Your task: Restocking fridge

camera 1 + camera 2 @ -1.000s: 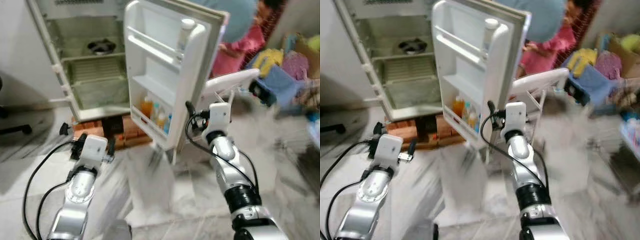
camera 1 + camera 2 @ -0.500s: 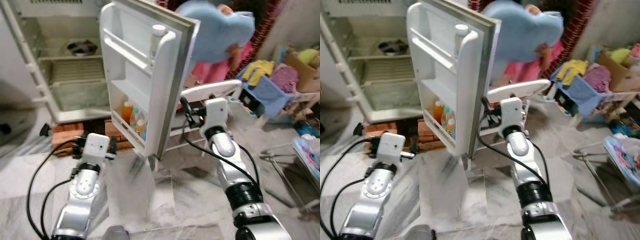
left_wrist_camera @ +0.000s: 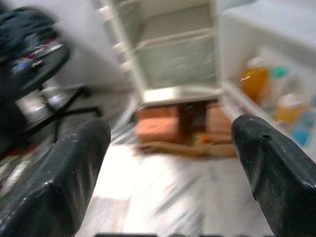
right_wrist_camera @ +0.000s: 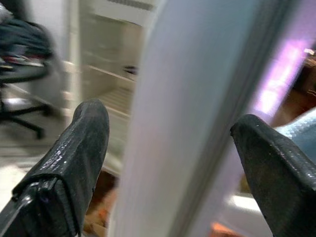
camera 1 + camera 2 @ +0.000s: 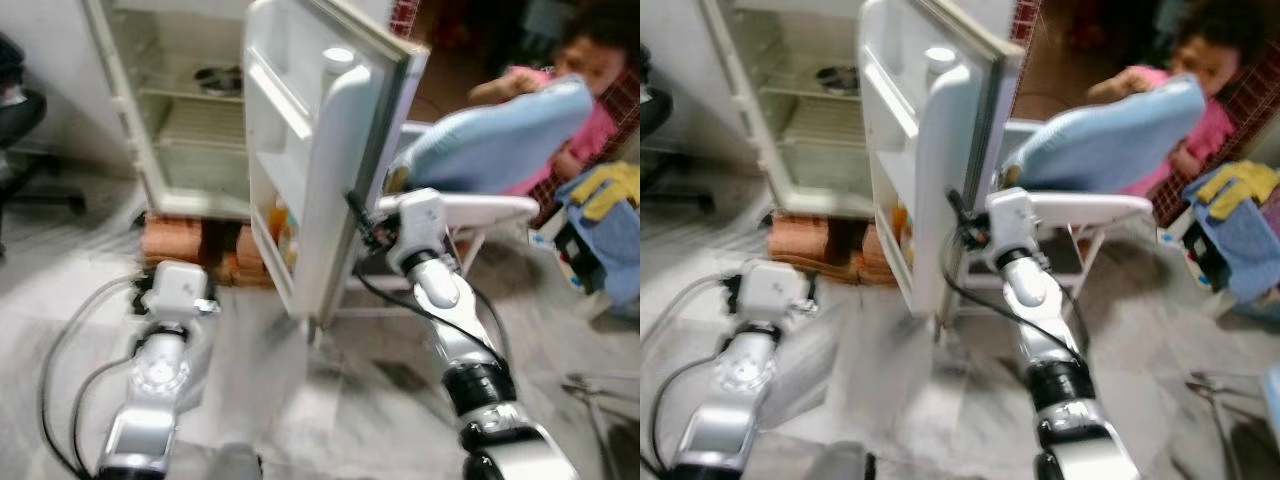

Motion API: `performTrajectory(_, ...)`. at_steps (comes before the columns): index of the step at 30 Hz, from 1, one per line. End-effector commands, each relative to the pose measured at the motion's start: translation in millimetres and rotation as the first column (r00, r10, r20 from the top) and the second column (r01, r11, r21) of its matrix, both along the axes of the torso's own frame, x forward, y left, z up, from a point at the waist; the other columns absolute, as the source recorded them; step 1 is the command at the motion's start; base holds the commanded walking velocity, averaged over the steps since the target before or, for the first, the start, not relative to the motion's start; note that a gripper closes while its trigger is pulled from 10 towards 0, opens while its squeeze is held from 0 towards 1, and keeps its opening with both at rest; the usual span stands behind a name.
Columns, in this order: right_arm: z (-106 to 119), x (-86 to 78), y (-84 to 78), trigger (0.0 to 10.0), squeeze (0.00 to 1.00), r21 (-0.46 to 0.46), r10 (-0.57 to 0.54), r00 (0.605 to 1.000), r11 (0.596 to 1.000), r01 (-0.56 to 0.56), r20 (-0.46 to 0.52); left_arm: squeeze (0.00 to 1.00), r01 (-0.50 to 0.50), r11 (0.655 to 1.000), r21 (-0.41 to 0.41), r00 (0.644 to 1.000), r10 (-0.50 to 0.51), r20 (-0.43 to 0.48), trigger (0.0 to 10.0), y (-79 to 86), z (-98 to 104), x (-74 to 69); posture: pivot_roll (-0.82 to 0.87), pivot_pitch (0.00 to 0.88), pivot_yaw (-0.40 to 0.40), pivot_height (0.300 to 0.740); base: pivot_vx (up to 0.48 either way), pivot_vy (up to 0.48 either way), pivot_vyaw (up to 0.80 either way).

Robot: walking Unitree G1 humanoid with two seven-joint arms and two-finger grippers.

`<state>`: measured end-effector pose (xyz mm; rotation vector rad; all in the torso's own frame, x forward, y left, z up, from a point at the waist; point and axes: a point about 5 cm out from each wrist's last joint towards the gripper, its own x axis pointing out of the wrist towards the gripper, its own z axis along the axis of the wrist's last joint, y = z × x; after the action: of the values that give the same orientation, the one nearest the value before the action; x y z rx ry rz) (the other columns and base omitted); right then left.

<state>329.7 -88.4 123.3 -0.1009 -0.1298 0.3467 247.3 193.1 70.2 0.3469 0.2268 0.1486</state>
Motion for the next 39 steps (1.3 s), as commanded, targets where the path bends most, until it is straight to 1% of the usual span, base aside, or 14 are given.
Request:
performTrajectory(1, 1, 1.4, -13.2, 10.0, 0.0, -0.016, -0.028, 1.0, 0.999, 0.028, 0.008, 0.0, 0.01, 1.0, -0.026, 1.0, -0.009, 0.021, 10.0, -5.9, 4, 2.4, 0.2, 0.011, -0.104, 0.74, 0.0, 0.0, 0.8)
performTrajectory(7, 1, 0.5, -12.3, 10.0, 0.0, -0.013, -0.028, 1.0, 1.0, 0.028, 0.008, 0.0, 0.014, 0.999, -0.044, 1.0, -0.012, 0.026, 10.0, -5.3, 7, 2.4, 0.19, 0.013, -0.103, 0.74, 0.0, 0.0, 0.8)
performTrajectory(10, 1, -0.1, -11.9, 10.0, 0.0, -0.01, -0.031, 0.999, 0.999, 0.031, 0.01, 0.0, 0.02, 0.999, -0.046, 0.999, -0.018, 0.03, 10.0, -6.4, 7, 1.5, 0.19, 0.013, -0.103, 0.74, 0.319, 0.0, 0.64)
performTrajectory(24, 4, 3.0, -11.4, 10.0, 0.0, -0.009, -0.042, 0.999, 0.999, 0.042, 0.019, 0.0, 0.014, 0.998, -0.058, 1.0, -0.013, 0.025, 10.0, -5.7, 6, 2.8, 0.2, 0.011, -0.108, 0.74, 0.437, 0.0, 0.0)
performTrajectory(28, 1, 1.9, -11.3, 10.0, 0.0, -0.014, -0.027, 1.0, 1.0, 0.027, 0.013, 0.0, 0.004, 0.998, -0.063, 1.0, -0.003, 0.018, 10.0, -5.7, 5, 3.5, 0.2, 0.005, -0.111, 0.74, 0.088, 0.0, 0.0)
performTrajectory(32, -6, -5.3, -13.2, 10.0, 0.0, -0.011, 0.06, 0.998, 0.998, -0.06, -0.022, 0.0, 0.012, 0.998, -0.062, 1.0, -0.01, 0.025, 10.0, -6.8, 6, 3.7, 0.2, 0.001, -0.113, 0.74, 0.0, 0.0, 0.0)
performTrajectory(33, -12, -10.9, -15.4, 10.0, 0.0, -0.013, 0.108, 0.992, 0.994, -0.109, -0.064, 0.0, 0.018, 0.998, -0.06, 0.999, -0.017, 0.027, 10.0, -6.8, 7, 3.1, 0.2, 0.0, -0.115, 0.74, 0.0, 0.0, 0.0)
performTrajectory(35, -22, -18.2, -18.2, 10.0, 0.0, -0.012, 0.162, 0.978, 0.986, -0.165, -0.131, 0.0, 0.027, 0.998, -0.054, 0.999, -0.026, 0.028, 10.0, -6.5, 7, 1.8, 0.2, 0.0, -0.116, 0.74, 0.0, 0.0, 0.0)
performTrajectory(36, -27, -25.8, -21.7, 10.0, 0.0, -0.01, 0.208, 0.964, 0.977, -0.212, -0.168, 0.0, 0.033, 0.998, -0.048, 0.999, -0.032, 0.026, 10.0, -6.1, 6, 0.1, 0.2, 0.0, -0.118, 0.74, 0.0, 0.0, 0.0)
performTrajectory(37, -35, -41.8, -26.9, 10.0, 0.0, -0.002, 0.302, 0.925, 0.95, -0.311, -0.232, 0.0, 0.037, 0.998, -0.043, 0.999, -0.036, 0.021, 10.0, -4.9, 5, -3.0, 0.19, 0.001, -0.118, 0.74, 0.0, 0.0, 0.0)
performTrajectory(38, -35, -41.8, -26.9, 10.0, 0.0, -0.002, 0.302, 0.925, 0.95, -0.311, -0.232, 0.0, 0.037, 0.998, -0.043, 0.999, -0.036, 0.021, 10.0, -4.9, 5, -3.0, 0.19, 0.001, -0.118, 0.74, 0.0, 0.0, 0.0)
performTrajectory(39, -40, -53.2, -29.3, 10.0, 0.0, 0.008, 0.364, 0.889, 0.926, -0.377, -0.277, 0.0, 0.038, 0.998, -0.044, 0.999, -0.037, 0.018, 10.0, -3.9, 4, -5.1, 0.19, 0.0, -0.117, 0.74, 0.0, 0.0, 0.0)
